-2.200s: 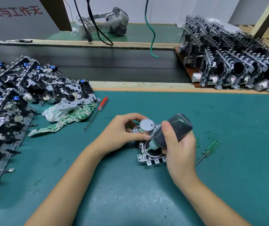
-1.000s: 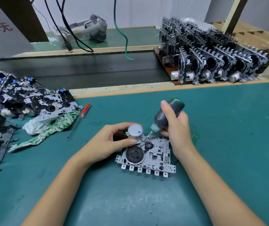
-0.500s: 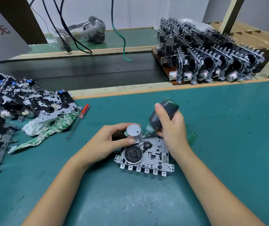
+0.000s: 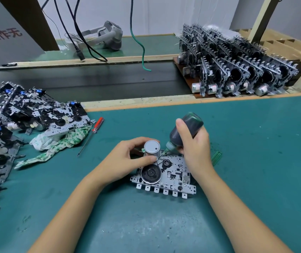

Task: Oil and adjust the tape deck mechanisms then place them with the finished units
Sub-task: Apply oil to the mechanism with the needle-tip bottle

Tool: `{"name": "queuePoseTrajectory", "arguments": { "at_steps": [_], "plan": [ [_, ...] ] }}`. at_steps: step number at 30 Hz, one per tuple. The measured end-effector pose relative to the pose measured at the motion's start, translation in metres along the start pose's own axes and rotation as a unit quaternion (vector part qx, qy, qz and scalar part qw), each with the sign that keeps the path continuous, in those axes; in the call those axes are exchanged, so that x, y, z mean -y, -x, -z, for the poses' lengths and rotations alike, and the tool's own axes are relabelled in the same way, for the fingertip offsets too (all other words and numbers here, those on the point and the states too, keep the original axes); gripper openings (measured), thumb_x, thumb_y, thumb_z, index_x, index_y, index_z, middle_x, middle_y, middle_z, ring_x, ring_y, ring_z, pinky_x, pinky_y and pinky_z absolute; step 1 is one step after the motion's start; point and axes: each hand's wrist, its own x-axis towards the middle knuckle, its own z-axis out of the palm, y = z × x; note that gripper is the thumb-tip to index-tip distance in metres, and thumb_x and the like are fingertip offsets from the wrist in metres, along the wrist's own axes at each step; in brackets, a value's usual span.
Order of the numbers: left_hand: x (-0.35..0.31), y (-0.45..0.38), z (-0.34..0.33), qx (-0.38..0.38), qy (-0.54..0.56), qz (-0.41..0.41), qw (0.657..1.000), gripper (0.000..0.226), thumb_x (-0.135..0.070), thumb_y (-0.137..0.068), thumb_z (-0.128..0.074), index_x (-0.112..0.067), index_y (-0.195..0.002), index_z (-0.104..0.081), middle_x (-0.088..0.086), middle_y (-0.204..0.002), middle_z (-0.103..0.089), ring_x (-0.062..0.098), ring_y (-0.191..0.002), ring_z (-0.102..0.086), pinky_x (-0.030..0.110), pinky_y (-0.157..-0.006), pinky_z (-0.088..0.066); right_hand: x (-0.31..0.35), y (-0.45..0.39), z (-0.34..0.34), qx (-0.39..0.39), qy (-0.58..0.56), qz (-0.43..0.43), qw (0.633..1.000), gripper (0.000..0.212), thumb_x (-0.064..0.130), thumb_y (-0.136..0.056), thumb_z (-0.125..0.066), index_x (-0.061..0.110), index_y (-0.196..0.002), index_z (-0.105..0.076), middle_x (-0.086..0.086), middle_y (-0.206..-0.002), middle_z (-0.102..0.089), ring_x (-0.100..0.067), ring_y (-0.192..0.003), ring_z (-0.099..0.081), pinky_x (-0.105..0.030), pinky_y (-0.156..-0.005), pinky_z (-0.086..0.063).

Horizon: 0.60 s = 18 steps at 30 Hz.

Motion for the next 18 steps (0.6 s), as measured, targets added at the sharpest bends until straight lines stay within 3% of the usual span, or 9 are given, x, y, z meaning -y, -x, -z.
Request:
{"name": "queuePoseTrajectory", "arguments": {
  "at_steps": [3, 5, 8, 10, 11, 13, 14, 15, 18],
  "plan": [
    [-0.004, 0.000, -0.011, -0.070, -0.053, -0.013, 0.996, 0.035, -0.042, -0.071, -0.076, -0.027, -0.101, -0.066, -0.013, -0.093, -0.070, 0.004, -0.085, -0.063, 0.024, -0.084, -0.051, 0.005, 0.001, 0.004, -0.011, 0.041, 0.018, 0.999, 0.038, 0.059, -0.064, -0.065, 0.024, -0.069, -0.052, 0.016, -0.057, -0.055, -0.014, -0.065, -0.055, -0.044, -0.066, -0.051],
    [-0.006, -0.002, -0.017, -0.115, -0.076, -0.004, 0.990, 0.023, -0.036, -0.078, -0.074, -0.029, -0.097, -0.064, -0.013, -0.090, -0.069, 0.005, -0.086, -0.063, 0.027, -0.083, -0.051, 0.014, -0.002, 0.008, -0.040, 0.001, 0.007, 0.999, 0.036, 0.048, -0.067, -0.076, 0.021, -0.070, -0.051, 0.013, -0.055, -0.055, -0.011, -0.058, -0.055, -0.031, -0.052, -0.049],
    [-0.014, -0.005, -0.023, -0.181, -0.051, 0.047, 0.981, 0.006, -0.029, -0.089, -0.062, -0.030, -0.095, -0.061, -0.013, -0.088, -0.066, 0.008, -0.083, -0.061, 0.022, -0.077, -0.047, 0.029, -0.010, 0.023, -0.094, -0.260, -0.035, 0.960, 0.032, 0.043, -0.070, -0.066, 0.016, -0.075, -0.049, 0.011, -0.051, -0.055, -0.003, -0.043, -0.046, -0.015, -0.035, -0.033],
    [-0.023, -0.008, -0.028, -0.191, 0.150, 0.122, 0.962, 0.019, -0.022, -0.096, -0.052, -0.020, -0.086, -0.068, -0.003, -0.082, -0.066, 0.019, -0.080, -0.060, 0.026, -0.070, -0.050, 0.039, -0.014, 0.033, -0.099, -0.418, -0.054, 0.901, 0.027, 0.042, -0.083, -0.059, 0.021, -0.067, -0.053, 0.010, -0.056, -0.053, -0.002, -0.047, -0.042, -0.013, -0.035, -0.030],
    [-0.026, -0.010, -0.031, -0.177, 0.299, 0.163, 0.923, 0.032, -0.014, -0.097, -0.048, -0.012, -0.078, -0.073, 0.007, -0.080, -0.067, 0.027, -0.079, -0.061, 0.034, -0.070, -0.054, 0.041, -0.015, 0.035, -0.097, -0.459, -0.066, 0.881, 0.030, 0.042, -0.086, -0.057, 0.023, -0.063, -0.053, 0.009, -0.059, -0.050, -0.003, -0.051, -0.040, -0.013, -0.035, -0.030],
    [-0.032, -0.014, -0.038, -0.117, 0.576, 0.216, 0.779, 0.042, -0.006, -0.090, -0.039, 0.003, -0.070, -0.075, 0.022, -0.083, -0.068, 0.040, -0.081, -0.064, 0.055, -0.076, -0.054, 0.043, -0.011, 0.032, -0.097, -0.476, -0.105, 0.868, 0.028, 0.044, -0.078, -0.061, 0.022, -0.066, -0.049, 0.006, -0.065, -0.046, -0.006, -0.056, -0.035, -0.012, -0.035, -0.029],
    [-0.032, -0.015, -0.041, -0.096, 0.660, 0.222, 0.712, 0.043, -0.009, -0.089, -0.037, 0.007, -0.072, -0.074, 0.025, -0.087, -0.069, 0.043, -0.085, -0.062, 0.061, -0.081, -0.048, 0.043, -0.007, 0.026, -0.092, -0.464, -0.124, 0.872, 0.028, 0.045, -0.074, -0.062, 0.021, -0.068, -0.048, 0.006, -0.065, -0.045, -0.005, -0.053, -0.034, -0.012, -0.034, -0.029],
    [-0.031, -0.016, -0.045, -0.089, 0.705, 0.210, 0.672, 0.045, -0.011, -0.089, -0.035, 0.010, -0.076, -0.072, 0.027, -0.091, -0.068, 0.042, -0.090, -0.059, 0.061, -0.085, -0.043, 0.042, -0.002, 0.018, -0.082, -0.444, -0.138, 0.882, 0.028, 0.045, -0.073, -0.061, 0.021, -0.069, -0.047, 0.005, -0.063, -0.046, -0.004, -0.049, -0.034, -0.012, -0.032, -0.027],
    [-0.026, -0.016, -0.058, -0.087, 0.743, 0.139, 0.649, 0.032, -0.008, -0.080, -0.040, 0.007, -0.085, -0.068, 0.026, -0.102, -0.063, 0.038, -0.096, -0.059, 0.056, -0.091, -0.045, 0.039, 0.016, -0.008, -0.045, -0.372, -0.146, 0.916, 0.032, 0.048, -0.069, -0.059, 0.018, -0.072, -0.048, 0.006, -0.052, -0.047, -0.003, -0.037, -0.037, -0.013, -0.031, -0.026]
  ]
}}
